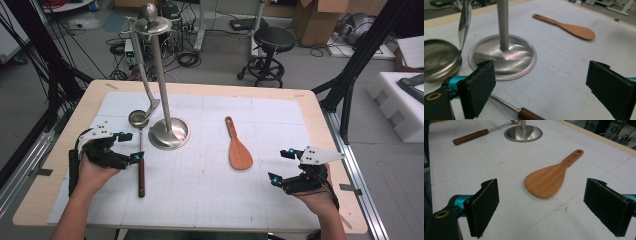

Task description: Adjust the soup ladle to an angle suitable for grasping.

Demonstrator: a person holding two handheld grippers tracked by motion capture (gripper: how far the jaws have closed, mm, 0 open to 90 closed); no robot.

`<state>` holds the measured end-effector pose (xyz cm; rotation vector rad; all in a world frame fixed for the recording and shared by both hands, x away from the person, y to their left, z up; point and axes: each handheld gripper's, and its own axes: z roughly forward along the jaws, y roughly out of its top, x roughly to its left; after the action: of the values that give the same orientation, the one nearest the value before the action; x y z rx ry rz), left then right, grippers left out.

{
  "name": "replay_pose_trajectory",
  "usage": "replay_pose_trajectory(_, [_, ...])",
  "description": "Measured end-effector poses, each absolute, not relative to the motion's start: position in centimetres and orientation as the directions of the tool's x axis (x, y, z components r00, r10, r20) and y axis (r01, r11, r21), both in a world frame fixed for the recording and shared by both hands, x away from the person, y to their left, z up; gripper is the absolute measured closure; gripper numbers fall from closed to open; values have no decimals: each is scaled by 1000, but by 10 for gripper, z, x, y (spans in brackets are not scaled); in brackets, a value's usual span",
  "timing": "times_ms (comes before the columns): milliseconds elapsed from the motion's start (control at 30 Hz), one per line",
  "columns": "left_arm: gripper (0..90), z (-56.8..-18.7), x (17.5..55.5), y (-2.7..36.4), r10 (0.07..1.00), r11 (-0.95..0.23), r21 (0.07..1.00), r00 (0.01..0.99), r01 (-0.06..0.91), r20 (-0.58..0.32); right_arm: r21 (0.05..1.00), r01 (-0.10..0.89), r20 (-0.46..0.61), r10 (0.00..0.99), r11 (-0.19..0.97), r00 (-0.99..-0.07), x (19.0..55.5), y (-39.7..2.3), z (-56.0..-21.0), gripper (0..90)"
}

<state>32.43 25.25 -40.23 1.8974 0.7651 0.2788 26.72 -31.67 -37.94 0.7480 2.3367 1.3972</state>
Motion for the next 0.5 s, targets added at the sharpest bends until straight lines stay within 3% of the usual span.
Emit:
replay_pose_trajectory(200, [96,-412,327,243,644,-353,839,758,414,-103,879,279,0,584,387,-812,267,-317,-379,118])
replay_pose_trajectory(500, [100,-429,332,241,679,-359,807,724,469,-119,880,276,-2,584,387,-812,267,-318,-380,118])
